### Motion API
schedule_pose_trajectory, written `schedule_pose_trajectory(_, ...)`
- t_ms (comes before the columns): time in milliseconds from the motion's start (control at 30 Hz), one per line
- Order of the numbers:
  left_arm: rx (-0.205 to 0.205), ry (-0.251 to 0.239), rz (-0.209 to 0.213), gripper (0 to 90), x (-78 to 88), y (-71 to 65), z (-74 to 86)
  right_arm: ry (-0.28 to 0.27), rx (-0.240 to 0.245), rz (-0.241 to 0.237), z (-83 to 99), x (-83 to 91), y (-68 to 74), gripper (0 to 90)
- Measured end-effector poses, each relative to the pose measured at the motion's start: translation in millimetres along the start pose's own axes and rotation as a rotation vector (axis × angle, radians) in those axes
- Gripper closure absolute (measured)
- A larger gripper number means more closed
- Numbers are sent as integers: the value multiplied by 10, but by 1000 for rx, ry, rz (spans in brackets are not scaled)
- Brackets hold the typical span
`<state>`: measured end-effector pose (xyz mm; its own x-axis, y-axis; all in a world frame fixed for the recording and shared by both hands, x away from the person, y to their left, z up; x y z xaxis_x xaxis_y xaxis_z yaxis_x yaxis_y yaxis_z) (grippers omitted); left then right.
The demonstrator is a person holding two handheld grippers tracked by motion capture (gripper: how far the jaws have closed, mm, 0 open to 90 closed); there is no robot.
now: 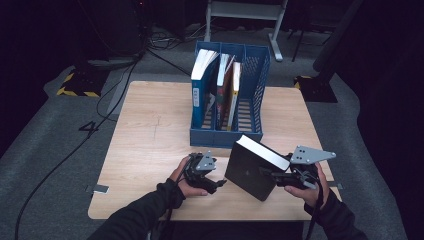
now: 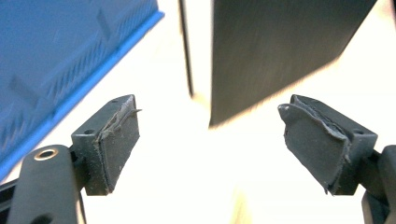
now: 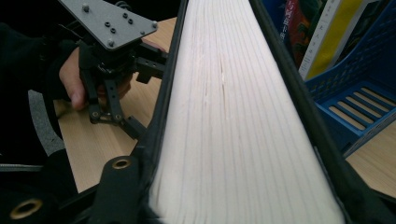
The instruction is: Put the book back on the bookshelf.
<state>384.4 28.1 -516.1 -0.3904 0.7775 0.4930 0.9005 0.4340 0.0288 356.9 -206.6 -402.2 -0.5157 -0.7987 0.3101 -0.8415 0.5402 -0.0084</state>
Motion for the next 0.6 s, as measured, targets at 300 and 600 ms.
schedule_pose_trajectory(300,32,73,-58,201,165,137,268,-3,-23,13,-19,-31,7,468)
schedule_pose_trajectory(600,83,121,-42,186,106,185,405,-1,3,2,-25,-13,22,502)
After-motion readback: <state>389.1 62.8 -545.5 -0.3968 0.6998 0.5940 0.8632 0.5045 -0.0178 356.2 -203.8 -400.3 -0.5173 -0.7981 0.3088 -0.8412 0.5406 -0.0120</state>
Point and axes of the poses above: each handheld gripper's, and its own axes: x roughly backward along the jaws, z roughly out of its underside, y roughly to its left, the point moved 6 cm from there along -x, roughly forward along the jaws, and after that the axes turned 11 degrees about -y, right-handed, at the moved point
